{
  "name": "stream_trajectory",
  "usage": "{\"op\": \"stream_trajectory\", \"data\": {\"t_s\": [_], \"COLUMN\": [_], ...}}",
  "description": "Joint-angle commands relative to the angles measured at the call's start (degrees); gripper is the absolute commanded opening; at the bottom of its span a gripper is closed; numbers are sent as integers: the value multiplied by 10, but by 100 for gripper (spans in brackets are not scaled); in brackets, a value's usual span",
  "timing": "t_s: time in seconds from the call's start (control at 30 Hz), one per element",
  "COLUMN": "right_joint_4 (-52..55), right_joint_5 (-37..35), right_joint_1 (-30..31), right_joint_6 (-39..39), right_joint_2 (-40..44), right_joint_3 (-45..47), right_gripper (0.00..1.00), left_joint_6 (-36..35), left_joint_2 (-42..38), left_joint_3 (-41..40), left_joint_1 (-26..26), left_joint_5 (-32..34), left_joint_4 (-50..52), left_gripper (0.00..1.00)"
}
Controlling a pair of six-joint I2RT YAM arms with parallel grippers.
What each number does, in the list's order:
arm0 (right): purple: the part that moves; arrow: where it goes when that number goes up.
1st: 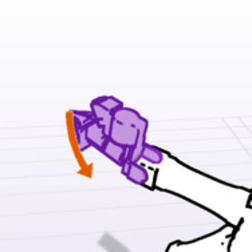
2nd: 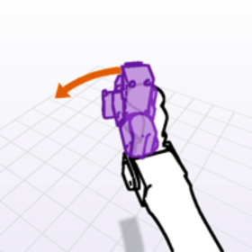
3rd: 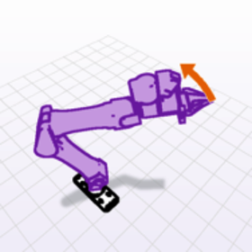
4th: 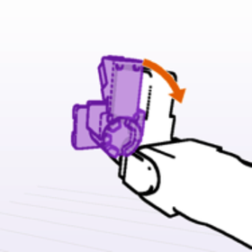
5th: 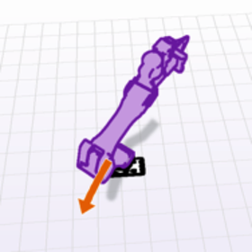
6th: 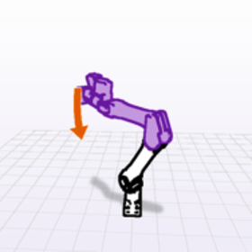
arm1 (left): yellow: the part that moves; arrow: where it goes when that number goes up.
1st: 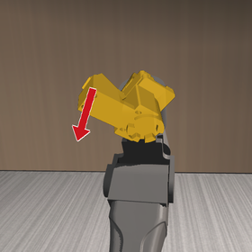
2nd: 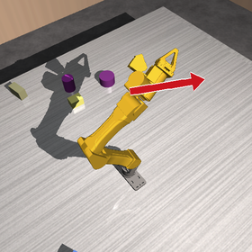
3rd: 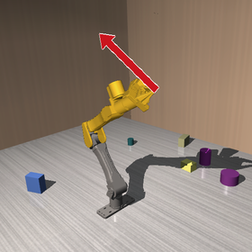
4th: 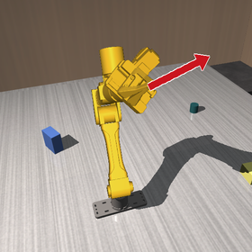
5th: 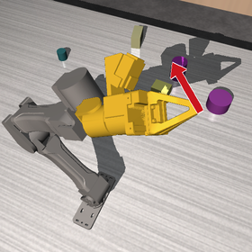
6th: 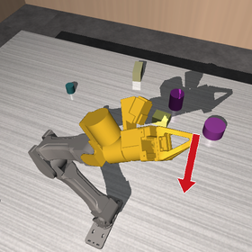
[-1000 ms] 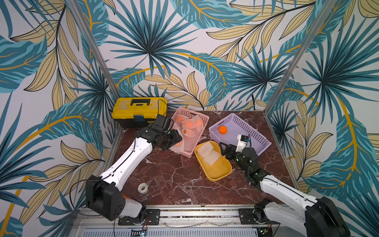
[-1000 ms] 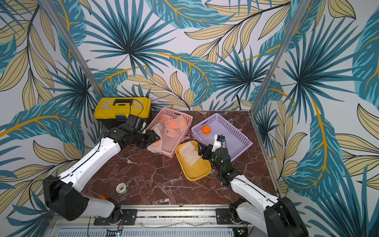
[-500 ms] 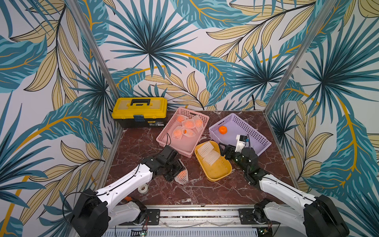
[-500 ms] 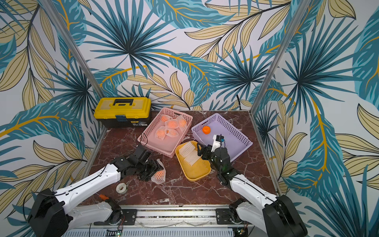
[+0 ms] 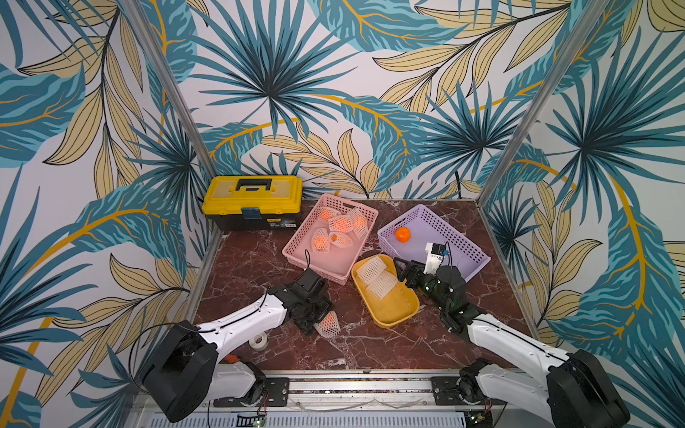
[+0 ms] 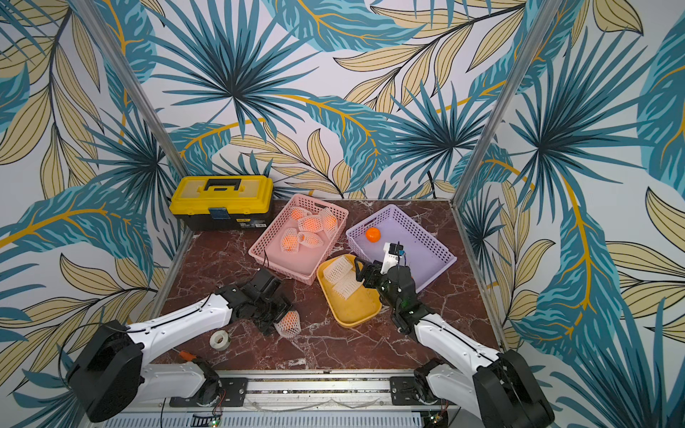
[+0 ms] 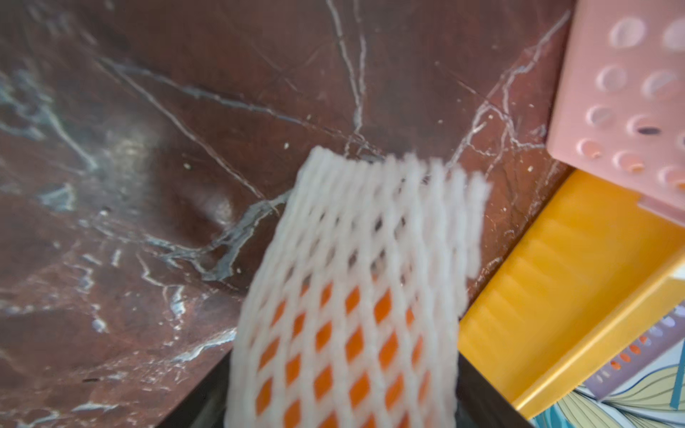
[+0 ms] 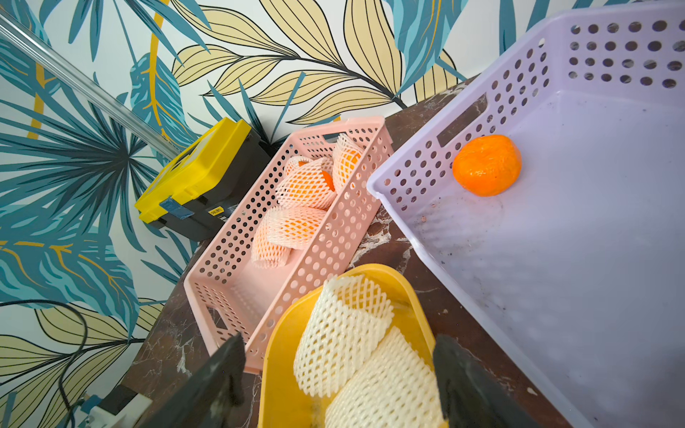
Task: Remove foam nets from oranges
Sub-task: Place the orange at the center of the board.
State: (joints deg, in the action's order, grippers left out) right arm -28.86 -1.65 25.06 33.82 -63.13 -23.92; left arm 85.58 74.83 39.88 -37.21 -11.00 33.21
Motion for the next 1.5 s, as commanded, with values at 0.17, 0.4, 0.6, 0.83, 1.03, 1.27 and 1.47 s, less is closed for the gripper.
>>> {"op": "stream_trajectory", "data": {"t_s": [0.17, 0.4, 0.6, 0.83, 1.03, 1.27, 1.47], "right_joint_4": [-16, -26, 142, 312, 396, 460, 452], "right_joint_5": [7, 39, -5, -44, -105, -153, -171], "right_joint_1": [3, 14, 140, 258, 352, 408, 422], "right_joint_6": [-4, -31, -153, -146, -120, -108, -102], "right_joint_2": [-4, 8, 13, 1, -6, -70, -114], "right_joint_3": [-10, -12, -112, -172, -190, -234, -249], "right_gripper": [81, 81, 81, 80, 80, 80, 82], "left_joint_6": [-21, -71, -111, -188, -191, -189, -195], "left_joint_2": [38, 41, 45, 51, 68, 65, 61], "left_joint_3": [42, 78, 97, 133, 130, 126, 130], "left_joint_1": [-3, 11, 35, 52, 60, 67, 73], "left_joint_5": [5, -3, -19, -43, -66, -61, -47], "left_joint_4": [-7, 6, 7, 29, 21, 21, 32], "left_gripper": [96, 100, 100, 100, 100, 100, 100]}}
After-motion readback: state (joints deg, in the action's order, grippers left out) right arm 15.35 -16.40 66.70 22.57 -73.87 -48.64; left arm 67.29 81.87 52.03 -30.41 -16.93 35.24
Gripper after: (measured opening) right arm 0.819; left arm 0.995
